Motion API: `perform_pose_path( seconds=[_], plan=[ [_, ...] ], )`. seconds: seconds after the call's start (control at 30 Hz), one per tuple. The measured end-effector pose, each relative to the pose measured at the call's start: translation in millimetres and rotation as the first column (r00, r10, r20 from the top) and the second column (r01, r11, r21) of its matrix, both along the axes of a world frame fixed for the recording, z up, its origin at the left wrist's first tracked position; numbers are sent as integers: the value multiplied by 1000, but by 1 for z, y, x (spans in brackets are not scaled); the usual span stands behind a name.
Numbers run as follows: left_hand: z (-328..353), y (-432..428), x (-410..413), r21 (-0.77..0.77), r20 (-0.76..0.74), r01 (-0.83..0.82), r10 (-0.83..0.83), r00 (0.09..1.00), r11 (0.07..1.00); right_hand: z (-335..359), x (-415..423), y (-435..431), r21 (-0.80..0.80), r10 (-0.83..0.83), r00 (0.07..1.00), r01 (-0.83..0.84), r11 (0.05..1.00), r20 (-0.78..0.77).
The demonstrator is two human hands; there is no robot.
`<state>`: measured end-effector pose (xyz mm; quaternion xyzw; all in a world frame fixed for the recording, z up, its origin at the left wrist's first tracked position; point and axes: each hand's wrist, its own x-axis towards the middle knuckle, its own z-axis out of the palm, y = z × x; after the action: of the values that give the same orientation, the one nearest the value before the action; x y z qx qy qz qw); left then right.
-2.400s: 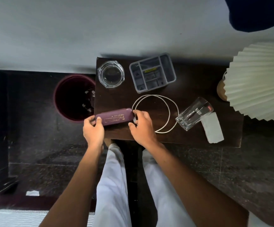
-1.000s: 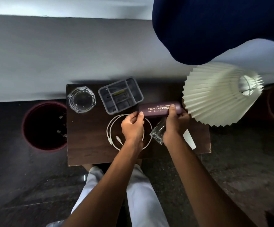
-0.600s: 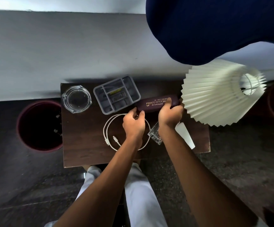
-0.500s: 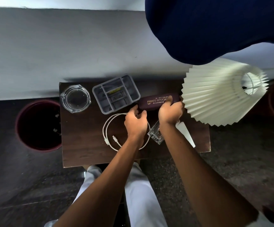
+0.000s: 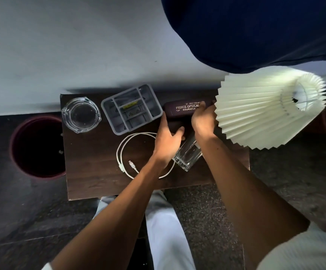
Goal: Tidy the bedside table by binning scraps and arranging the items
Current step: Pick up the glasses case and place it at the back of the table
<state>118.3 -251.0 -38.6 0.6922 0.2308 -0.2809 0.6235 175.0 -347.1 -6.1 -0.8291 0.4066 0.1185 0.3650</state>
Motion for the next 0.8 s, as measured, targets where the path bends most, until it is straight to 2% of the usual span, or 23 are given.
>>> perform_pose_path(
  seconds=[0.1,0.2,0.53,0.8],
  plan=[
    [-5,-4,5,46,-2,51,-51,999,998,-2,5,-5,57,31,994,-25,998,-105],
    [-20,-9,6,119,3,84,-84,996,989,-13,12,-8,-15,-17,995,16,1000,-98],
    [-18,-2,19,247,-23,238,-240,970,939,-31,19,-21,45,20,989,-13,999,-149],
    [-27,7,16,336,-1,324,-343,939,885,-35,18,-22,10,43,988,-41,999,-146]
  ],
)
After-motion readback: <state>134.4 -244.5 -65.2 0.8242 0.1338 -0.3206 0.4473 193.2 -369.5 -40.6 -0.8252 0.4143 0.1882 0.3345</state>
